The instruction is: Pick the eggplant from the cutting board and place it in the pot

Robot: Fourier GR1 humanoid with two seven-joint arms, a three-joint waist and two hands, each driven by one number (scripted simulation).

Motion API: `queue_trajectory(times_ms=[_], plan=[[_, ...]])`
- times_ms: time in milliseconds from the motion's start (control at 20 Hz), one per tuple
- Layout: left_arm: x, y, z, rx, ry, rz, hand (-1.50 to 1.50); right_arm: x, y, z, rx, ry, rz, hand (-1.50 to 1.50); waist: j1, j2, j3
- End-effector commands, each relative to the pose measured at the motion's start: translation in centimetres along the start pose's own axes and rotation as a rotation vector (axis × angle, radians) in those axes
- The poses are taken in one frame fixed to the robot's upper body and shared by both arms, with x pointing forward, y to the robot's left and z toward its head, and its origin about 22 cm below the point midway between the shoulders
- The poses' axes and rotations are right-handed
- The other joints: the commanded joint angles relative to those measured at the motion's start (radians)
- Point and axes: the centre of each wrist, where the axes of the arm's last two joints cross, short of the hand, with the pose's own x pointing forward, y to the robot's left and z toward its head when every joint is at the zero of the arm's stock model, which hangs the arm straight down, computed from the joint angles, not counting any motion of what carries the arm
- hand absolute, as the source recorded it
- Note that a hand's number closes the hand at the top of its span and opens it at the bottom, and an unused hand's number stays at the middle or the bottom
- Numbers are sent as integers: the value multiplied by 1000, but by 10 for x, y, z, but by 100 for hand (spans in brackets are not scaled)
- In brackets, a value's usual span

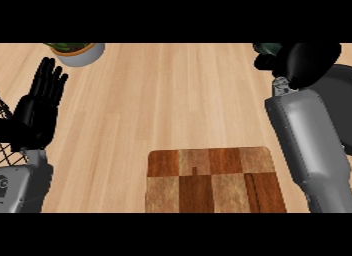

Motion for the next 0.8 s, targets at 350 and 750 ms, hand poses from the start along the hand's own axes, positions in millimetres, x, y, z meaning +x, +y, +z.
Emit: queue_trajectory(times_ms=[350, 750], plan=[[13, 22, -14, 23, -4, 2, 0, -156, -5, -51, -9, 111, 33, 150, -12, 3, 1], [19, 0, -13, -3, -3, -5, 0, -234, 9, -80, 28, 98, 17, 150, 6, 5, 1]])
